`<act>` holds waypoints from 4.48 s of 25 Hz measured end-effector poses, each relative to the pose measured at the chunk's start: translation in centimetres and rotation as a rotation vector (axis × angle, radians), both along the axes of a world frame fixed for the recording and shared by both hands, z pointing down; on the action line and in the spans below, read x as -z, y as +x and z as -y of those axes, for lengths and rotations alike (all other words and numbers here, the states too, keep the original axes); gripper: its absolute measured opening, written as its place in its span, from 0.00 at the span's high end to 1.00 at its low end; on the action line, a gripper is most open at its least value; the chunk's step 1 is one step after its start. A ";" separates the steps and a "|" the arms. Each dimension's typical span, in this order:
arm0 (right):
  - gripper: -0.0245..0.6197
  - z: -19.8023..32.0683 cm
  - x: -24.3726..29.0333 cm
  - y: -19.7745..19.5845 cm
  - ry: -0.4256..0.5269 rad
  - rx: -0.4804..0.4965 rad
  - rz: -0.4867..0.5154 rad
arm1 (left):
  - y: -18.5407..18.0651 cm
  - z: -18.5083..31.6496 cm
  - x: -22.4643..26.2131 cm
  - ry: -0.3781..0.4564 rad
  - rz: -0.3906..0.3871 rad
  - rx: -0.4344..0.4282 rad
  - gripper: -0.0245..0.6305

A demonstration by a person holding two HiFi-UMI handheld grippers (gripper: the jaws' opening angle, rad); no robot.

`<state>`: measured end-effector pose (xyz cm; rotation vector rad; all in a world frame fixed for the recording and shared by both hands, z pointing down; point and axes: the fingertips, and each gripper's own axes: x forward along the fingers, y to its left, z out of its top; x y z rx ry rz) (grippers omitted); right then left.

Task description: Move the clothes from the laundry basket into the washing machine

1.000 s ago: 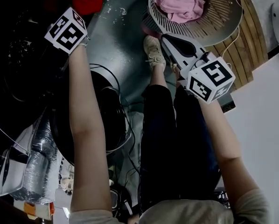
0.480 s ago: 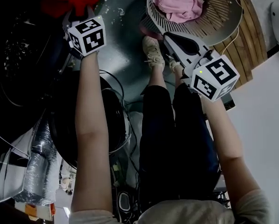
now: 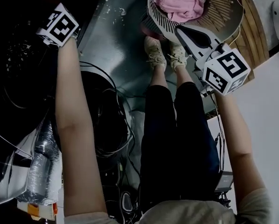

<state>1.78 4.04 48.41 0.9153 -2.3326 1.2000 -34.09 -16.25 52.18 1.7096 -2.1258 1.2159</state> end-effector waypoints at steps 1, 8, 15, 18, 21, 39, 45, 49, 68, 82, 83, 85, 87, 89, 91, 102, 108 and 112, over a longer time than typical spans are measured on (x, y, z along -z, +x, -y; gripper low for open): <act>0.95 0.2 -0.2 0.5 0.008 0.003 -0.024 | -0.2 0.7 -0.7 -0.021 -0.002 0.008 0.78; 0.93 1.2 -3.9 3.9 -0.044 -0.039 -0.142 | 3.3 -2.1 0.6 0.063 -0.160 0.020 0.55; 0.56 2.6 -16.9 6.3 -0.172 0.018 -0.335 | 18.3 -13.8 3.6 -0.022 -0.488 -0.262 0.74; 0.52 3.0 -25.1 5.9 -0.202 0.127 -0.475 | 23.3 -17.6 3.7 -0.076 -0.536 -0.372 0.93; 0.50 1.6 -32.2 4.9 -0.293 0.274 -0.553 | 26.3 -18.7 3.3 -0.068 -0.575 -0.409 0.93; 0.91 0.7 2.9 5.2 -0.057 0.120 -0.051 | 37.1 -24.2 5.8 -0.388 -0.702 -0.711 0.35; 0.91 -0.4 14.6 2.1 0.064 0.189 0.079 | 38.6 -21.7 9.3 -0.282 -0.526 -0.863 0.30; 0.90 0.1 16.5 0.2 0.130 0.166 0.188 | 38.0 -19.6 10.6 -0.169 -0.544 -0.835 0.51; 0.72 1.1 6.0 -2.2 0.077 0.116 0.030 | 11.0 -11.9 4.4 -0.027 -0.315 -0.044 0.86; 0.76 2.0 2.3 -4.3 0.002 0.091 0.063 | 1.7 -2.1 2.9 0.063 -0.269 0.086 0.85; 0.76 1.9 2.2 -4.3 -0.002 0.088 0.065 | 1.1 -1.8 3.1 0.084 -0.277 0.120 0.85; 0.76 1.4 1.9 -4.3 -0.012 0.082 0.072 | -0.3 -1.8 2.8 0.126 -0.322 0.232 0.83; 0.76 0.8 1.6 -4.3 -0.026 0.081 0.075 | -1.0 -1.8 1.5 0.136 -0.369 0.302 0.76; 0.76 0.5 1.3 -4.3 -0.031 0.082 0.066 | -1.0 -1.6 0.0 0.125 -0.417 0.331 0.66; 0.76 0.4 1.3 -4.2 -0.028 0.079 0.063 | -1.1 -2.0 -0.6 0.120 -0.475 0.366 0.58; 0.76 -0.4 2.5 -4.2 -0.031 0.075 0.067 | 6.9 -8.2 4.4 0.103 -0.788 0.210 0.39; 0.76 0.2 2.4 -4.2 -0.025 0.048 0.079 | 19.1 -12.8 -2.2 -0.178 -0.903 0.102 0.30; 0.76 0.5 2.1 -3.9 -0.034 0.021 0.091 | 20.9 -12.4 -6.1 -0.214 -0.832 0.169 0.30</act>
